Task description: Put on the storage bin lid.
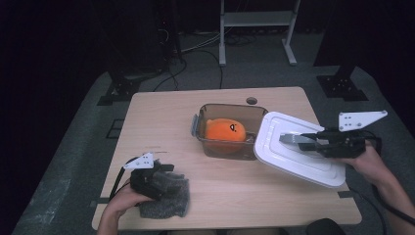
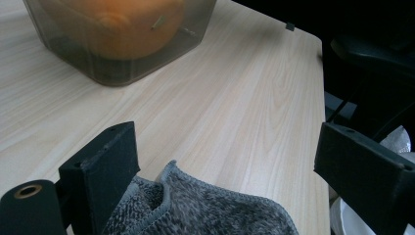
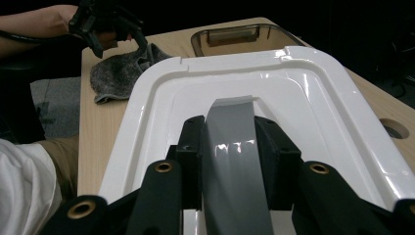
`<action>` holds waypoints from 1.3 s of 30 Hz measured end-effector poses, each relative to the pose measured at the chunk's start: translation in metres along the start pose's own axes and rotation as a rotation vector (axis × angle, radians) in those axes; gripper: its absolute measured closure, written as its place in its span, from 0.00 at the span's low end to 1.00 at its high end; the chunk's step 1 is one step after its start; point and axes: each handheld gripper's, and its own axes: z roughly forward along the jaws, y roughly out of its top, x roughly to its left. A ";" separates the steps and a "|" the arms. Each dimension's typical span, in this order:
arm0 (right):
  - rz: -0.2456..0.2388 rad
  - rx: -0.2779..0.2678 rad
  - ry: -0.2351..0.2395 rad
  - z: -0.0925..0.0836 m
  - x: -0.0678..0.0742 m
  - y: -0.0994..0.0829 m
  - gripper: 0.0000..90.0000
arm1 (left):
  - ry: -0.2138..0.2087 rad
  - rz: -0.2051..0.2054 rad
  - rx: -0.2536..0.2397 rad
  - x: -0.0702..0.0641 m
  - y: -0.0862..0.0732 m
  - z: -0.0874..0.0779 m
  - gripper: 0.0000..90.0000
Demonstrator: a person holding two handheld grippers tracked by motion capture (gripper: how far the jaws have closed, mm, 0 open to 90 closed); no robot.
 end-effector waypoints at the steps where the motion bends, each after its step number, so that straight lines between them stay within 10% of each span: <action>1: -0.006 -0.001 0.003 0.003 -0.001 0.002 0.73 | 0.000 0.000 -0.001 0.000 0.000 0.000 0.09; 39: -0.067 0.009 0.099 0.073 -0.023 0.059 0.73 | 0.007 -0.003 -0.010 0.002 -0.001 -0.004 0.09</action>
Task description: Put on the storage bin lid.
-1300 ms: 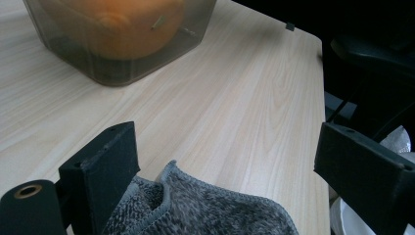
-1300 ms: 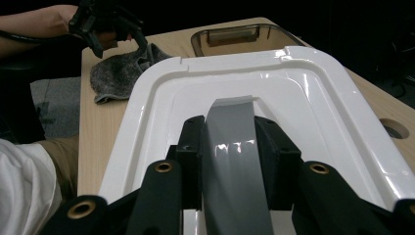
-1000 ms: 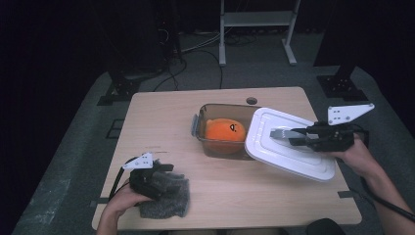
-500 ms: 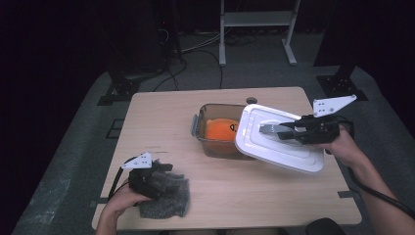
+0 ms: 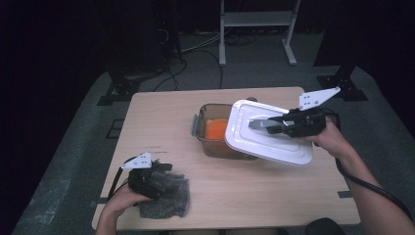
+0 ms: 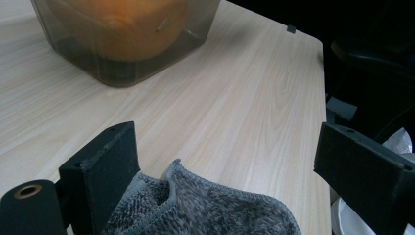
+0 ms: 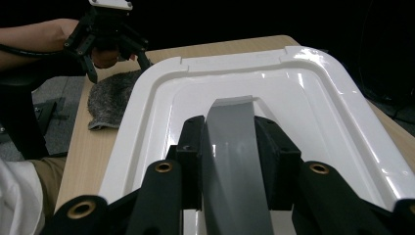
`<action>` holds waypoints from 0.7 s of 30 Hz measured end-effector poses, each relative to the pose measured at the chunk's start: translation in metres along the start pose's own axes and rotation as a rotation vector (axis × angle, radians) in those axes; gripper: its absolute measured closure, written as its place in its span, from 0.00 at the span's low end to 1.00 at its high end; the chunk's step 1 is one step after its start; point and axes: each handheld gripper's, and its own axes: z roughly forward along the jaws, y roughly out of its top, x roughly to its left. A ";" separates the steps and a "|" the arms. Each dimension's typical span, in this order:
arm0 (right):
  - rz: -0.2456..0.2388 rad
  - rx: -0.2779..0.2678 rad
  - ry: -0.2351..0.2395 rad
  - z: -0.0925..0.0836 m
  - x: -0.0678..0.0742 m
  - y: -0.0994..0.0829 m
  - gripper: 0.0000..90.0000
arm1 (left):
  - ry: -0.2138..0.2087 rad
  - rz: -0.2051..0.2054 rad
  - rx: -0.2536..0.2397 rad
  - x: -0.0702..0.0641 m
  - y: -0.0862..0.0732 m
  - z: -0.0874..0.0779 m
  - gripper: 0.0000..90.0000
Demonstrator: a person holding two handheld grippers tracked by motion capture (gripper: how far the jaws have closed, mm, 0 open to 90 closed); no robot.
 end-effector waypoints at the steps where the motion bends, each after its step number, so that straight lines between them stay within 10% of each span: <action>1: -0.001 0.000 0.002 0.002 0.000 0.001 0.73 | 0.000 0.001 0.000 0.000 0.000 0.000 0.09; 21: -0.042 0.015 0.035 0.029 -0.010 0.026 0.73 | -0.005 0.005 0.001 0.000 0.000 0.000 0.09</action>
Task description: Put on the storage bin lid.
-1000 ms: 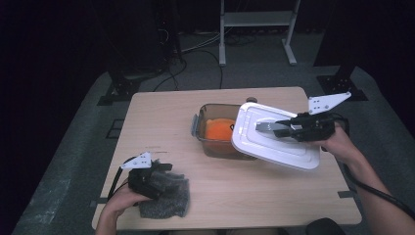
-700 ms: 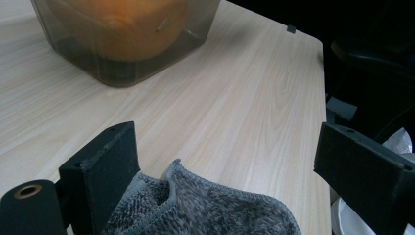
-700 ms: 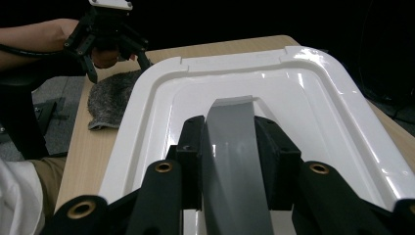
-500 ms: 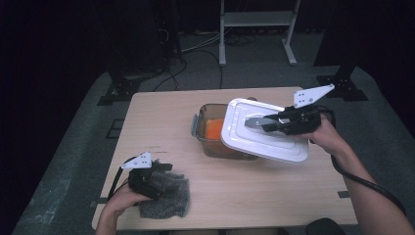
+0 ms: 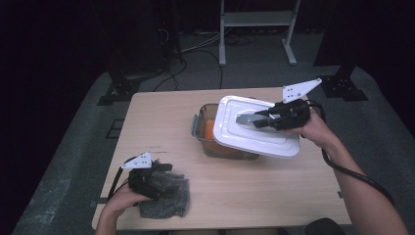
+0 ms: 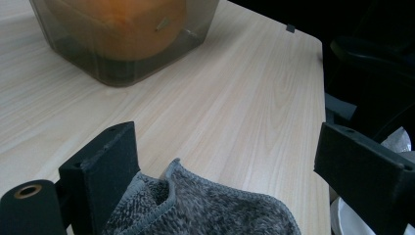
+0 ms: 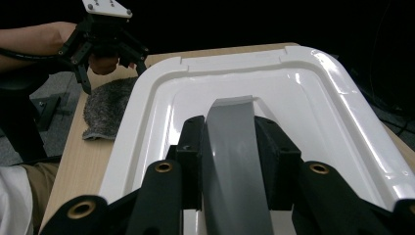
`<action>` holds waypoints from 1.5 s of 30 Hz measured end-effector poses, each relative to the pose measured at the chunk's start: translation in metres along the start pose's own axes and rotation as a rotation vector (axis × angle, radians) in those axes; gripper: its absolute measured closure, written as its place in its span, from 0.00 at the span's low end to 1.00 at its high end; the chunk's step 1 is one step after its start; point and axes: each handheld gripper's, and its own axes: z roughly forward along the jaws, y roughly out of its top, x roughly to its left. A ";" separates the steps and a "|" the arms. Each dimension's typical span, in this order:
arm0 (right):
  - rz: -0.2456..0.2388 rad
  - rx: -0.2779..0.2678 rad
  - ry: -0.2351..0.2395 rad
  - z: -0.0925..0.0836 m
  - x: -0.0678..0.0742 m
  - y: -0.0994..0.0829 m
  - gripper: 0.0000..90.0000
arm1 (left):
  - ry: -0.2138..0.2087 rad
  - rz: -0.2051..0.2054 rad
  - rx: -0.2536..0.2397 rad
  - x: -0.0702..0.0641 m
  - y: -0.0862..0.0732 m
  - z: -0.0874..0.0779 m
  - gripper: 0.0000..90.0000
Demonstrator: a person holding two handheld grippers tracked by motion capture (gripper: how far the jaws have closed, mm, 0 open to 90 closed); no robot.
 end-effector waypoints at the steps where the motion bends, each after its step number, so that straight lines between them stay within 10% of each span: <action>1: -0.002 0.000 0.002 0.002 0.000 0.001 0.73 | -0.001 0.000 0.001 0.000 0.000 0.000 0.09; 45: -0.011 0.036 0.116 0.070 -0.049 0.014 0.73 | -0.009 -0.015 0.004 0.000 -0.005 -0.002 0.09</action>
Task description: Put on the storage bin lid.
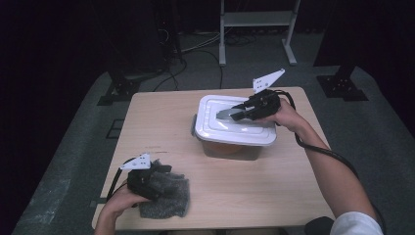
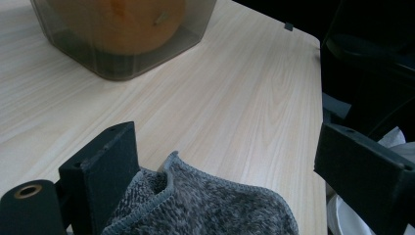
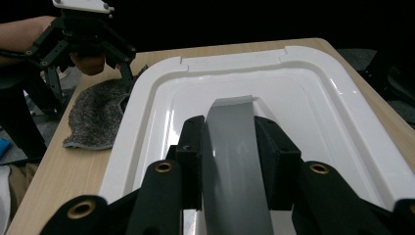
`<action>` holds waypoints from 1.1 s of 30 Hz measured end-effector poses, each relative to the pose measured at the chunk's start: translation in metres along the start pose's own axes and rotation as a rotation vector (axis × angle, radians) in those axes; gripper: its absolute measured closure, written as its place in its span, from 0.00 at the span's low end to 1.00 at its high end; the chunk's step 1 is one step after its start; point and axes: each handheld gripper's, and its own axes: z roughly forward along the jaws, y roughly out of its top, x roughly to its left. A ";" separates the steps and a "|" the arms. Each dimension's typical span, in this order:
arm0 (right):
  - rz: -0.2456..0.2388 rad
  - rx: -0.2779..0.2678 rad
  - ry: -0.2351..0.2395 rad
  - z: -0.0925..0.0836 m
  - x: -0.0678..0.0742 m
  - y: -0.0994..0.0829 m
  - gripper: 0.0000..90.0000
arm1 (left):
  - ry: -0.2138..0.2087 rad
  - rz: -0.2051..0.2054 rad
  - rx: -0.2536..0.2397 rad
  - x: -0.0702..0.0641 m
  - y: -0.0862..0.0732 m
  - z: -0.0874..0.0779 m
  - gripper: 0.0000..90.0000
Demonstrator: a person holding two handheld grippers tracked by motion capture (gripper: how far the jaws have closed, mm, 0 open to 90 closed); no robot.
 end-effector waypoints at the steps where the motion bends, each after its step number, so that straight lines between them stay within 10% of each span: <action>1: 0.001 0.000 0.002 0.001 -0.001 0.000 0.73 | 0.000 0.000 0.000 0.000 0.000 0.000 0.09; 33: 0.046 0.064 0.024 0.025 -0.021 -0.018 0.73 | 0.002 -0.004 0.004 0.000 -0.002 -0.001 0.09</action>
